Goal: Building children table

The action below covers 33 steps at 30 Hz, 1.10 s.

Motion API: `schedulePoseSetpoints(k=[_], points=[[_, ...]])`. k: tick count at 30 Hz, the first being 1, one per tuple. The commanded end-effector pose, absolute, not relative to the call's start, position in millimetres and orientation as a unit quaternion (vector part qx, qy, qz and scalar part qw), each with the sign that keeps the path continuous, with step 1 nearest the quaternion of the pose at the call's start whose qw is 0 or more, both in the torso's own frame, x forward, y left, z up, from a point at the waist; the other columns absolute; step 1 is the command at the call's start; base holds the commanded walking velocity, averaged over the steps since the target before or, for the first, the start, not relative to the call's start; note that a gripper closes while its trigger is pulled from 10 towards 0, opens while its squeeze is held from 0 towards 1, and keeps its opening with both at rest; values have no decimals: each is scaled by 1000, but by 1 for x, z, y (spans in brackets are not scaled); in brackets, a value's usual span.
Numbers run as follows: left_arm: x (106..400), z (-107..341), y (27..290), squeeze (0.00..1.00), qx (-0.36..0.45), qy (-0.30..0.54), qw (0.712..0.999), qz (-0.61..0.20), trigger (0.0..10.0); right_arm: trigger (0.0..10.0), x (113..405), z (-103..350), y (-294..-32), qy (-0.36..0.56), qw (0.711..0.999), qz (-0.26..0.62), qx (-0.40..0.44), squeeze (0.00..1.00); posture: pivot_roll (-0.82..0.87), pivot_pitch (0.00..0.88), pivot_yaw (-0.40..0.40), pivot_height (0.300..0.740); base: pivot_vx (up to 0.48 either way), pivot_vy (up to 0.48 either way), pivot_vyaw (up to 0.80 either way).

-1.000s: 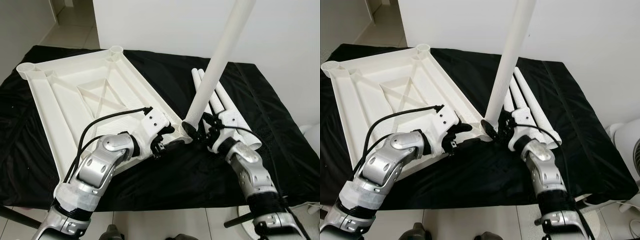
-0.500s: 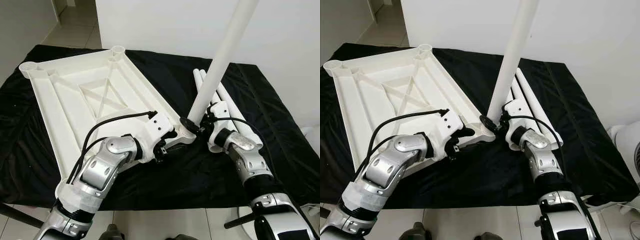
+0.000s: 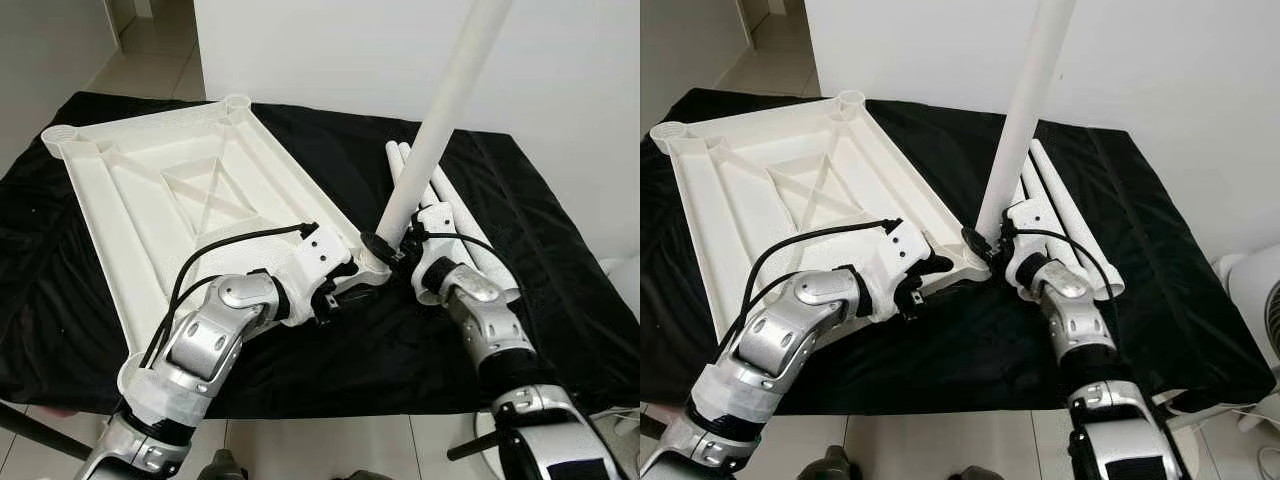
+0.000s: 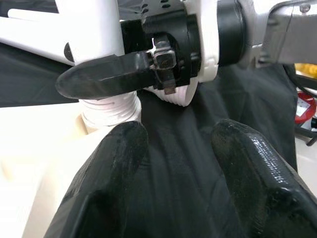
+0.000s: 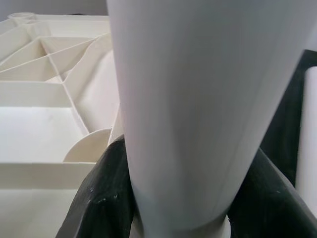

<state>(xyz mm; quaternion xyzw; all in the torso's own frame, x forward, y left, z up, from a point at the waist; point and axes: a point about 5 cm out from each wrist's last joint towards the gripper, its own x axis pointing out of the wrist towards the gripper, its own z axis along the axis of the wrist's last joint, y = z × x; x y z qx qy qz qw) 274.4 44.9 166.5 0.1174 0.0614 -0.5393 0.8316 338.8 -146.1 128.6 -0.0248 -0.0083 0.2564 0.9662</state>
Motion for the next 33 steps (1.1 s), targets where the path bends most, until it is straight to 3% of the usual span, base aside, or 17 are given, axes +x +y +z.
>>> schedulePoseSetpoints(k=[1,6,11,17,28,29,33], points=[[279,167,44,0,126,55,852,-505,10000,10000,334,114,-153,23,974,223,-23,0,75,0,-84,740,0,0,0],[281,166,44,0,125,57,853,-504,10000,10000,331,116,-143,14,982,189,-3,0,72,0,-82,740,0,0,0],[283,162,49,0,127,61,852,-505,10000,10000,310,118,-113,1,996,15,91,0,68,0,-87,740,0,0,0],[284,161,51,0,125,62,853,-503,10000,10000,300,125,-91,-12,996,29,89,0,65,0,-89,740,0,0,0],[286,160,54,0,131,58,856,-497,10000,10000,294,127,-101,-10,997,5,80,0,72,0,-96,740,0,0,0],[286,161,54,0,131,56,856,-497,10000,10000,293,127,-103,-13,997,5,77,1000,74,0,-97,740,0,0,0],[285,161,53,0,136,45,855,-498,10000,10000,291,135,-112,-38,996,24,75,1000,78,0,-98,740,0,0,0]])
